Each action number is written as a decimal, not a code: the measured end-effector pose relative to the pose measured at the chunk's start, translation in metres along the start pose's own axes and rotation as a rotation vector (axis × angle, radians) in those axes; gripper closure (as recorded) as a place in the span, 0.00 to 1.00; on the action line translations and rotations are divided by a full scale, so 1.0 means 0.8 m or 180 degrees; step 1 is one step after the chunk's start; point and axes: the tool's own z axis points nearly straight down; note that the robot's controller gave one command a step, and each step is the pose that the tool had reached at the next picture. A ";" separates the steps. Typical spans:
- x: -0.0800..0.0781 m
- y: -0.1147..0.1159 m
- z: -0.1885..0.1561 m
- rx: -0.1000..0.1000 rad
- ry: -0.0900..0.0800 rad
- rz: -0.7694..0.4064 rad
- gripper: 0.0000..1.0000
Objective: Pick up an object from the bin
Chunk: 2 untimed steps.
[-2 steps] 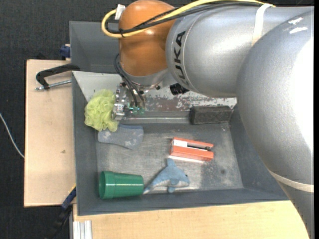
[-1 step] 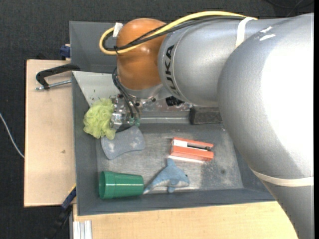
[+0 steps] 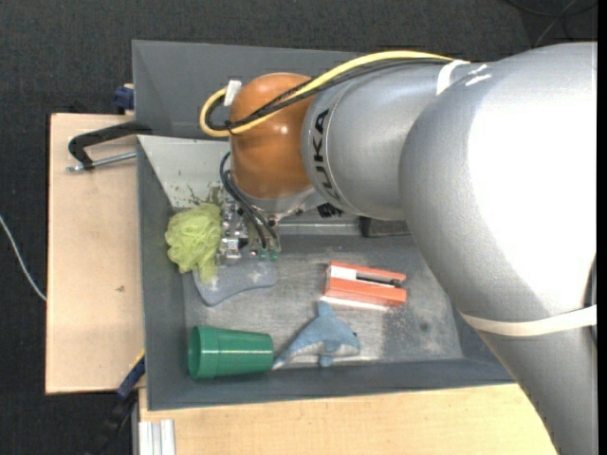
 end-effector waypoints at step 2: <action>-0.007 0.018 0.015 0.0036 -0.0023 0.0003 1.00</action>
Offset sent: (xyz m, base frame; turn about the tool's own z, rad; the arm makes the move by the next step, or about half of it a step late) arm 0.0000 0.0000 0.0000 0.0000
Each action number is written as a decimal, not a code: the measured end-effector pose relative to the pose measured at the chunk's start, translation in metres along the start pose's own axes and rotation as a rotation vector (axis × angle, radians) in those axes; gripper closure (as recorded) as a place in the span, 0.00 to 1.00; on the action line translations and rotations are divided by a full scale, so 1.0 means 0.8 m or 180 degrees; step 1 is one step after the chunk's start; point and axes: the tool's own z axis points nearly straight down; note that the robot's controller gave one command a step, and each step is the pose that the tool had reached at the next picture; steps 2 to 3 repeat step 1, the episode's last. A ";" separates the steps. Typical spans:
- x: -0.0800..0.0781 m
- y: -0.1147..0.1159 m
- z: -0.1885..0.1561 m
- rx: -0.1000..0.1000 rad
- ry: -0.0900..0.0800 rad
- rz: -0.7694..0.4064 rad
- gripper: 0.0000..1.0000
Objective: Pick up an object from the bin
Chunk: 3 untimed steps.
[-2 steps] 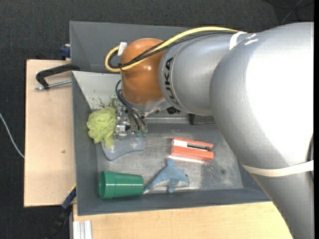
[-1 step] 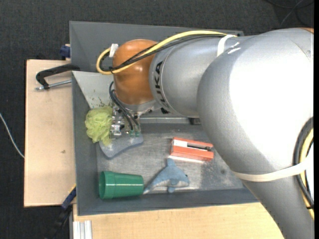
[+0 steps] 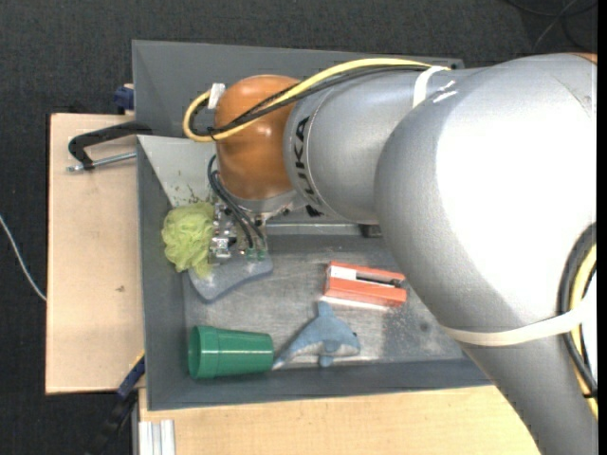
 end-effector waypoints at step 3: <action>0.008 -0.001 -0.189 -0.0033 0.0030 -0.0045 1.00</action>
Offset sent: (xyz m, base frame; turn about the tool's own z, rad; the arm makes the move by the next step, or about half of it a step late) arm 0.0000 0.0000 0.0000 0.0000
